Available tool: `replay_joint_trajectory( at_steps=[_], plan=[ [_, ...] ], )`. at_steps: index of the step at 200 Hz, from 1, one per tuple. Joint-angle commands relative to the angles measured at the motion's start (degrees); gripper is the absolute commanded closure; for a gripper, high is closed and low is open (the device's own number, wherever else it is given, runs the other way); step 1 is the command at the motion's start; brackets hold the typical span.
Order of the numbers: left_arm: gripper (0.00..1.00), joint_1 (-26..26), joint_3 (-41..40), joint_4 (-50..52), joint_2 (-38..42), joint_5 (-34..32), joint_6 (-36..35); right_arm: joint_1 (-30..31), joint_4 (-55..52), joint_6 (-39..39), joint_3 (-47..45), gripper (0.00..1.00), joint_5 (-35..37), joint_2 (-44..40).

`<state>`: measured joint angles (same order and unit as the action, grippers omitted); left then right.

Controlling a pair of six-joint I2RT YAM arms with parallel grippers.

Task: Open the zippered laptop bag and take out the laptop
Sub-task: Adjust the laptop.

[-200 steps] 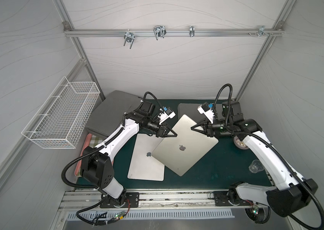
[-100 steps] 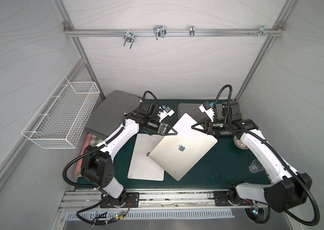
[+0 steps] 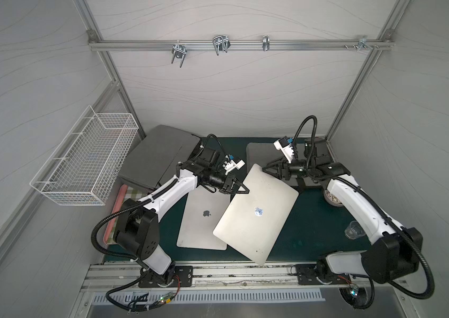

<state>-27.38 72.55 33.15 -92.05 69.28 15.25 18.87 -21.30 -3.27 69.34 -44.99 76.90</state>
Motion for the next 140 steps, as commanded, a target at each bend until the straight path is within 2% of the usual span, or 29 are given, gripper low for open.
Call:
replay_joint_trajectory(
  at_steps=[1,32,46,66,75,81,107,140],
  plan=[
    [1.0,0.17,0.9,-1.24,0.2,4.61,5.55,-0.59,3.22,-0.01,1.66,0.41,2.87,0.26],
    [1.0,1.32,-2.5,-8.13,0.87,2.95,11.6,-2.09,2.02,0.81,1.78,0.35,4.86,-0.68],
    [1.0,1.87,-4.21,-14.22,1.64,1.98,16.9,-4.21,2.05,3.69,0.83,0.32,5.58,-2.14],
    [1.0,2.07,-6.51,-24.34,2.63,-0.65,24.27,-7.8,2.94,10.26,-2.06,0.19,5.15,-4.98],
    [1.0,2.24,-7.15,-27.81,2.67,-2.08,27.07,-8.68,2.8,13.06,-3.71,0.06,5.0,-6.52],
    [1.0,2.23,-7.96,-31.91,2.67,-3.12,29.96,-8.94,2.7,14.88,-5.04,0.02,5.05,-7.87],
    [1.0,2.25,-12.68,-49.1,2.83,-7.66,43.36,-9.75,3.55,24.26,-12.54,0.01,4.35,-14.44],
    [1.0,2.25,-15.22,-51.79,5.19,-11.96,45.73,-9.82,0.78,34.11,-21.9,0.01,4.49,-21.54]
  ],
)
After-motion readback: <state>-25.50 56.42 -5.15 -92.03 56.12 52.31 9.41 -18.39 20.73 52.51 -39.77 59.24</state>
